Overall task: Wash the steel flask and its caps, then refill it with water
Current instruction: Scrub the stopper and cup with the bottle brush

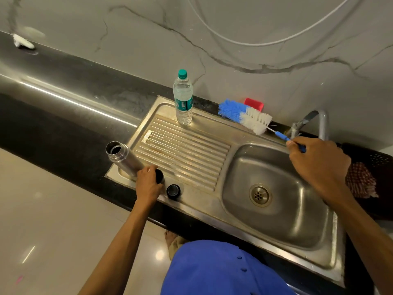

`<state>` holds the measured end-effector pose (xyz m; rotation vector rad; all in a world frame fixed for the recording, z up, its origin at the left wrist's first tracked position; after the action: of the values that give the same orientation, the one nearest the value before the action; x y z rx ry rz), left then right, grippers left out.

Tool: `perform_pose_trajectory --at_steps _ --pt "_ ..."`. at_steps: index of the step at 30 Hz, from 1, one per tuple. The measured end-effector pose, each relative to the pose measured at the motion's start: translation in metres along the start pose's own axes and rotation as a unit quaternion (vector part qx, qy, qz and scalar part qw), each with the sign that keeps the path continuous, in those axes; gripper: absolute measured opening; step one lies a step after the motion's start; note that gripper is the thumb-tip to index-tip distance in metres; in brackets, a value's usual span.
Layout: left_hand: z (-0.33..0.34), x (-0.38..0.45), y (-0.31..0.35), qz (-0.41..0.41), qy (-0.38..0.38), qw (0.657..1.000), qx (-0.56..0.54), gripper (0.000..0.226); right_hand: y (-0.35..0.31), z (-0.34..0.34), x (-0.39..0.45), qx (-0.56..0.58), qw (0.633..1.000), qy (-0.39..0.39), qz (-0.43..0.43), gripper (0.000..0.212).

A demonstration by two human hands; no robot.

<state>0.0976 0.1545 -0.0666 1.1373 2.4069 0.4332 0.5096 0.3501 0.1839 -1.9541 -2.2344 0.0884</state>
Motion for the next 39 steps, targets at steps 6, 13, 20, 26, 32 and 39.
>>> perform_pose_trajectory --at_steps 6,13,20,26,32,39 --pt "-0.010 0.005 0.020 0.014 0.035 0.995 -0.089 0.065 0.040 -0.019 0.021 0.000 0.999 0.015 0.039 0.029" --pt "-0.024 0.032 0.113 0.066 0.049 0.984 -0.161 0.074 0.053 -0.056 0.074 -0.110 0.993 0.031 0.011 0.032" --pt "-0.017 0.045 0.194 0.163 0.030 0.964 -0.206 0.069 0.033 -0.042 0.131 -0.201 0.979 -0.031 -0.031 0.027" --pt "-0.006 0.046 0.214 0.174 0.005 0.960 -0.221 0.069 0.007 -0.005 0.165 -0.266 0.958 -0.087 -0.070 0.025" --pt "0.009 0.043 0.207 0.170 -0.015 0.959 -0.227 0.064 -0.010 0.010 0.180 -0.308 0.939 -0.108 -0.103 0.027" --pt "0.024 0.044 0.208 0.159 -0.042 0.948 -0.273 0.066 0.016 -0.039 0.177 -0.245 0.963 -0.052 -0.095 0.021"
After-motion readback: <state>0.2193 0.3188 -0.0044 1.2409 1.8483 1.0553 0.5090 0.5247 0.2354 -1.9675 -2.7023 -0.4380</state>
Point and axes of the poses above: each hand's wrist, its own x-axis towards the middle knuckle, its own z-axis out of the palm, y = z × x, the point moved 10 cm from there along x, towards the middle knuckle, and after that the axes turned 2 degrees about -x, right-handed, at the moved point
